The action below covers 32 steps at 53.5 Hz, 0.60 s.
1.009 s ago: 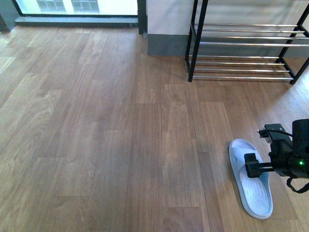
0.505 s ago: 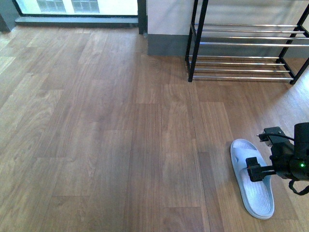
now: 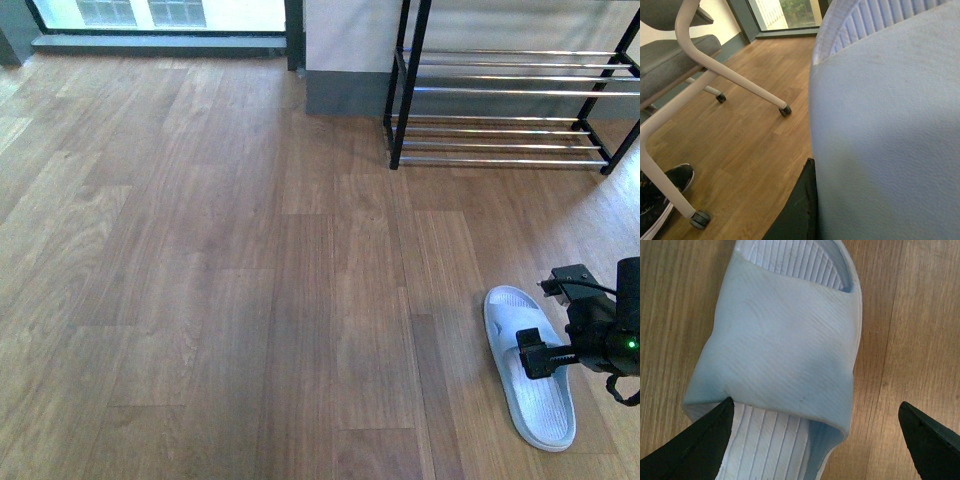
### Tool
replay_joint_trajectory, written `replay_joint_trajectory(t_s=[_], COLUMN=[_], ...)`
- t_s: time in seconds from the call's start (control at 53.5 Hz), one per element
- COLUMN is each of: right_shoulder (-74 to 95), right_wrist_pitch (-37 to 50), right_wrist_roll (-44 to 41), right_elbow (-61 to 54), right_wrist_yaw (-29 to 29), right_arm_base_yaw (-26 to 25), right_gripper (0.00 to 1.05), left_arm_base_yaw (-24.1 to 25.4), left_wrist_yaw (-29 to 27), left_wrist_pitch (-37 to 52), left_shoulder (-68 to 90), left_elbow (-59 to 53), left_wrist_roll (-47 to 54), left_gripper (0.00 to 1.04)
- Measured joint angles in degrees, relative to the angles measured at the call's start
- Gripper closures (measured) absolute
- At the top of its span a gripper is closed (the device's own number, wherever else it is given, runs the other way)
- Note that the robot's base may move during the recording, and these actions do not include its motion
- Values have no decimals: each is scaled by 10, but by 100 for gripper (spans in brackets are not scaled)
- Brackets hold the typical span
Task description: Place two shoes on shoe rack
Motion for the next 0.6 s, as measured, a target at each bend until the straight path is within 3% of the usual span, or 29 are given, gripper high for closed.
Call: replay_joint_trajectory(t_s=[0.224,0.598], right_shoulder=[0,35], right_wrist_pitch=[-22,41], right_wrist_roll=[-24,-26], right_elbow=[-3,21], right_wrist_yaw=[-2,-16], right_arm_base_yaw=[-12,-12], right_gripper=[9,9], left_arm_base_yaw=[0,0], left_wrist_yaw=[0,0], left_wrist_pitch=[0,0], left_shoulder=[0,0], left_elbow=[0,0], left_wrist_roll=[0,0], left_gripper=[103,103])
